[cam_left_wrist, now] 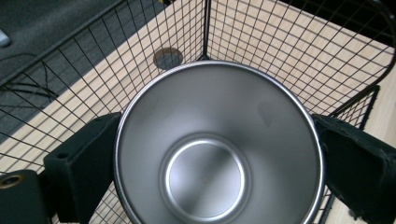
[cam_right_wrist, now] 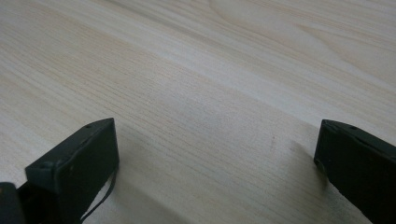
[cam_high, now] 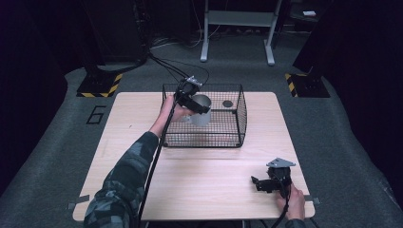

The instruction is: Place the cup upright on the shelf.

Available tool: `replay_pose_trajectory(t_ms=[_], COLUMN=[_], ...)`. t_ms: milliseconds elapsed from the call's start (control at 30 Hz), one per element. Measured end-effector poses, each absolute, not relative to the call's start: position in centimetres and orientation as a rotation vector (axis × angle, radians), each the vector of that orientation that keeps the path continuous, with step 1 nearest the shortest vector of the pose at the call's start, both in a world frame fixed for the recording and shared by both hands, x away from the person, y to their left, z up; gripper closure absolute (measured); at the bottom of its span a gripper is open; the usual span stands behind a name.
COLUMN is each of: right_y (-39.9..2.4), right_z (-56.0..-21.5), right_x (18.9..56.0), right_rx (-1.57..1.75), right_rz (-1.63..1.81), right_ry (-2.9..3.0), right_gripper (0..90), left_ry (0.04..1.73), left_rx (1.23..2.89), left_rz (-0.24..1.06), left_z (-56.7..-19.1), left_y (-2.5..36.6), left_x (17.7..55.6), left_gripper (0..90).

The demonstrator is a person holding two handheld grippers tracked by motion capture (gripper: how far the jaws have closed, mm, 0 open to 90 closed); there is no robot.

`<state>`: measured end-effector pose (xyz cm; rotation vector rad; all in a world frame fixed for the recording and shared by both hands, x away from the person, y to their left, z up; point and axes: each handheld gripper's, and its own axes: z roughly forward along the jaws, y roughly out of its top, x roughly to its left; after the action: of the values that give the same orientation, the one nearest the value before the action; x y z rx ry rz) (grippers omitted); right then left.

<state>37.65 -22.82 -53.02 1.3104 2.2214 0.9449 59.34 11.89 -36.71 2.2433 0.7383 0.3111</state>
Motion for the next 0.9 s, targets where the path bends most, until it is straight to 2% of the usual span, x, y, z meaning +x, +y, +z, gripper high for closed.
replay_pose_trajectory(t_ms=[900], right_y=[-22.8], right_z=[-53.1], right_x=[37.7], right_rx=[1.308], right_rz=[0.949], right_ry=[2.216], right_gripper=[0.0], left_ry=[0.809], left_rx=[2.327], left_rz=[0.289], left_z=[-40.3], left_y=[10.5], left_x=[61.2], left_gripper=[6.1])
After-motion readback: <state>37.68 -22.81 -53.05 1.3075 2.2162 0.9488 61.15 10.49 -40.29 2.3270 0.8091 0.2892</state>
